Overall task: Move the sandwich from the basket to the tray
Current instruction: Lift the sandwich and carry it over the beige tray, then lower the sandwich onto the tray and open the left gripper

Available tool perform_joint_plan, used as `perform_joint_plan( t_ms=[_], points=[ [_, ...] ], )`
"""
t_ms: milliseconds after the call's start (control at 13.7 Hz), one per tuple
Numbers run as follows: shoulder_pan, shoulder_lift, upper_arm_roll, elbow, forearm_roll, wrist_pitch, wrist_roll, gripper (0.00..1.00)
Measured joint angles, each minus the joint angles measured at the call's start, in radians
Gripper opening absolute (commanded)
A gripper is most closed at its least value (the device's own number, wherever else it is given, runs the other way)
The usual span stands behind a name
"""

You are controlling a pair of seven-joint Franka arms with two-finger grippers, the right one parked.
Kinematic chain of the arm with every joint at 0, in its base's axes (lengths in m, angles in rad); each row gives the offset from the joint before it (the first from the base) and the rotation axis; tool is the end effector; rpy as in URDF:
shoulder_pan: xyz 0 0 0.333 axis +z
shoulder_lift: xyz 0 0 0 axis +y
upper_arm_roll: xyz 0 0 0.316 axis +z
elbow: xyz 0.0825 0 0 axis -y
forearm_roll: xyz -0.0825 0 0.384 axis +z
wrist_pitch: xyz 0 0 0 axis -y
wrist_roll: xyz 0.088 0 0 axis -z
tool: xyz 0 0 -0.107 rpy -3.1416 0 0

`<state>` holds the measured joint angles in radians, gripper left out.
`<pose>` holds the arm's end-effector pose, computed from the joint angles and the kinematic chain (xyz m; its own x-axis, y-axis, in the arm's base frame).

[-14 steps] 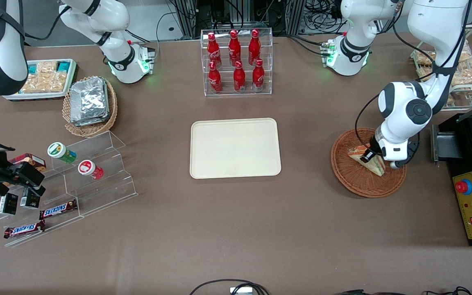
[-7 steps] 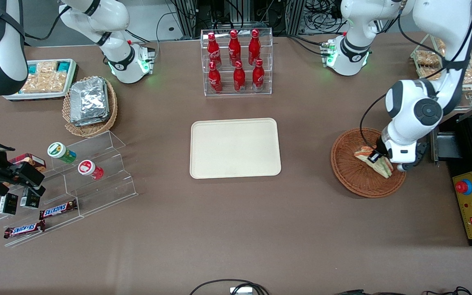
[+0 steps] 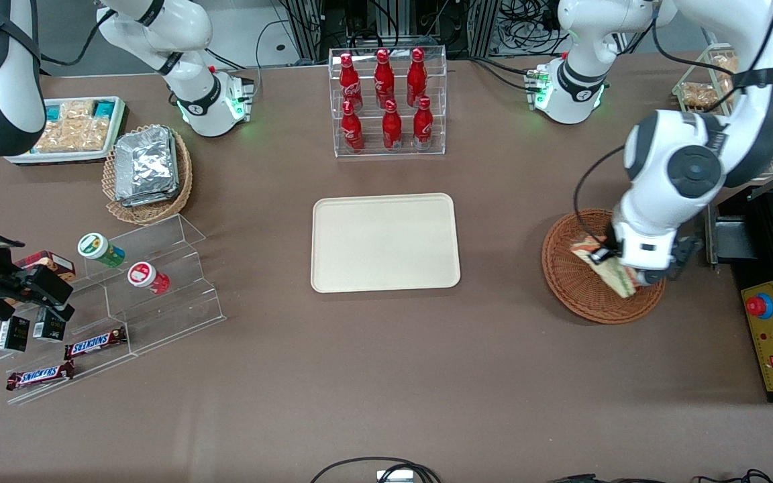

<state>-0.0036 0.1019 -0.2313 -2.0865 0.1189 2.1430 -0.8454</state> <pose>0.5444 -0.1235 0.3746 0.8556 0.5170 0.0258 0.5173 -0.8519 -0.0820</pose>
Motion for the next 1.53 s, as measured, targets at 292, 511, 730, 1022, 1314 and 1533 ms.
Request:
perform_joint_plan(
  t_ms=[292, 511, 730, 1022, 1314, 1533],
  points=[
    [-0.014, 0.019, -0.137, 0.009, 0.022, 0.001, 0.083, 0.04],
    [-0.075, 0.032, -0.195, 0.012, 0.051, -0.008, 0.159, 0.04],
    [-0.174, 0.04, -0.203, 0.013, 0.054, -0.014, 0.167, 0.04],
    [-0.268, 0.072, -0.205, 0.024, 0.053, -0.015, 0.167, 0.08],
    [-0.324, 0.191, -0.205, 0.118, 0.054, -0.014, 0.125, 0.07],
    [-0.368, 0.267, -0.205, 0.171, 0.054, -0.014, 0.087, 0.1]
  ],
)
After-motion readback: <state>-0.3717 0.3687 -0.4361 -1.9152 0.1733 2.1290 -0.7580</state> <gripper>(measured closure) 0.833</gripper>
